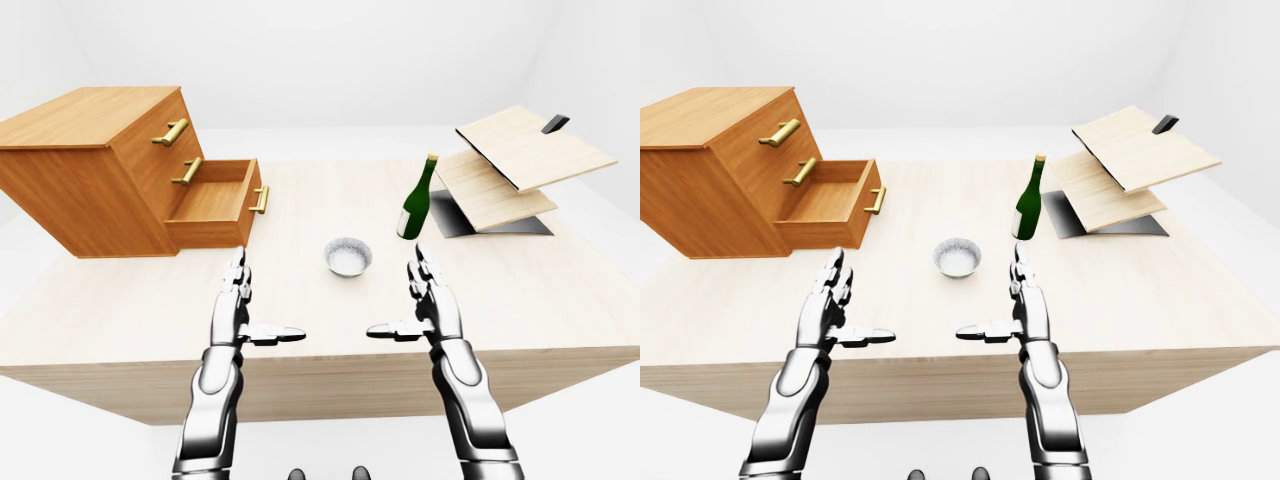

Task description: Put the bowl on top of the cabinet.

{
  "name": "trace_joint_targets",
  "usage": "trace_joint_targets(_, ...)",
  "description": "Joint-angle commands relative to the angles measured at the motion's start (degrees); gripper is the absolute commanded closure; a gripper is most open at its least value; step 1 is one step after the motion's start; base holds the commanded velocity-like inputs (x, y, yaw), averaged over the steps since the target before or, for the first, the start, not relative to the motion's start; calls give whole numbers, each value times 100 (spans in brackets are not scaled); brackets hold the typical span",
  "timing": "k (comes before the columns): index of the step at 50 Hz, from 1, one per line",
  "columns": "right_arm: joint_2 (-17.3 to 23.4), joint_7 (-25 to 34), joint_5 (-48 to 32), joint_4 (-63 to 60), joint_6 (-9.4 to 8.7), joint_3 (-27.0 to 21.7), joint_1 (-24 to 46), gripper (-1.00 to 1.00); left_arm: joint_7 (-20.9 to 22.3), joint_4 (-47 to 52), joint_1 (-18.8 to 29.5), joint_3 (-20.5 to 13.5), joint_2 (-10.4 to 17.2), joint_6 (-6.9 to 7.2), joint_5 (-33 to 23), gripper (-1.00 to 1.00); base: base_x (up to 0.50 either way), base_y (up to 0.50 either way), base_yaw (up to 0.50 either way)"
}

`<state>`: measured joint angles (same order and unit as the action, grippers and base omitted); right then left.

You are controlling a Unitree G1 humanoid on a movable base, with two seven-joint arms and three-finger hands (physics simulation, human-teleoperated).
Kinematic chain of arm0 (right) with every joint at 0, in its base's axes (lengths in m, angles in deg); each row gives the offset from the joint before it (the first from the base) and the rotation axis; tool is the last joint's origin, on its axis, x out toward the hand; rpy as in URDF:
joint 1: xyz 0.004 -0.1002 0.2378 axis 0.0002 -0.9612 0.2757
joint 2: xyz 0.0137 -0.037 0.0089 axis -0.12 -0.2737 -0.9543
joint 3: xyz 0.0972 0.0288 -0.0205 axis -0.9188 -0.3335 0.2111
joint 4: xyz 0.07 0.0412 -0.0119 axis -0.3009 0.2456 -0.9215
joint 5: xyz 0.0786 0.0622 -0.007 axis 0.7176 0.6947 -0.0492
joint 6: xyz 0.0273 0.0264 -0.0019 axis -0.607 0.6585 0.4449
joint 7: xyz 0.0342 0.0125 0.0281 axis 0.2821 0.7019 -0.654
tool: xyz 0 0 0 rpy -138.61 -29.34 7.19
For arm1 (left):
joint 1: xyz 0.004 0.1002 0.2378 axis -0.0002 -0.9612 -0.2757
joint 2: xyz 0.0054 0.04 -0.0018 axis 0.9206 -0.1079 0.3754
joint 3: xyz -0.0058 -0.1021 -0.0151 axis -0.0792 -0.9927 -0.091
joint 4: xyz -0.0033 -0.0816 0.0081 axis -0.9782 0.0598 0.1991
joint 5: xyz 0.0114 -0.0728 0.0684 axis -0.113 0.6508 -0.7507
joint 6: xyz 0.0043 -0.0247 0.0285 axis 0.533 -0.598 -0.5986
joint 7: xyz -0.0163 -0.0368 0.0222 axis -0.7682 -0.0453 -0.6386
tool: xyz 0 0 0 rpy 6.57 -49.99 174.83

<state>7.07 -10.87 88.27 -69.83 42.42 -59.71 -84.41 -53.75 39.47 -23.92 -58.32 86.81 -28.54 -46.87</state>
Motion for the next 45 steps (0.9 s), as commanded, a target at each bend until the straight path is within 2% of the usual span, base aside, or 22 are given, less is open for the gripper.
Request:
trace_joint_targets(1,-6,38,16,-705,-119,34,-128,-100,67,521,-93,-9,11,107,3,-100,0,0,0)
trace_joint_targets(13,8,60,29,-1200,-119,-27,-126,-100,178,1291,-125,-151,53,107,98,-100,0,0,0)
trace_joint_targets(23,34,86,88,-1722,-119,-118,-116,-100,305,2402,-158,-316,90,107,186,-100,0,0,0)
trace_joint_targets(30,35,99,83,-1798,-119,-144,-110,-100,353,2704,-135,-402,102,107,223,-100,0,0,0)
trace_joint_targets(39,49,108,100,-1982,-119,-190,-81,-100,425,3476,-8,-676,178,107,397,-100,0,0,0)
trace_joint_targets(45,64,138,112,-1992,-119,-226,-64,-100,447,3644,41,-787,194,107,484,-100,0,0,0)
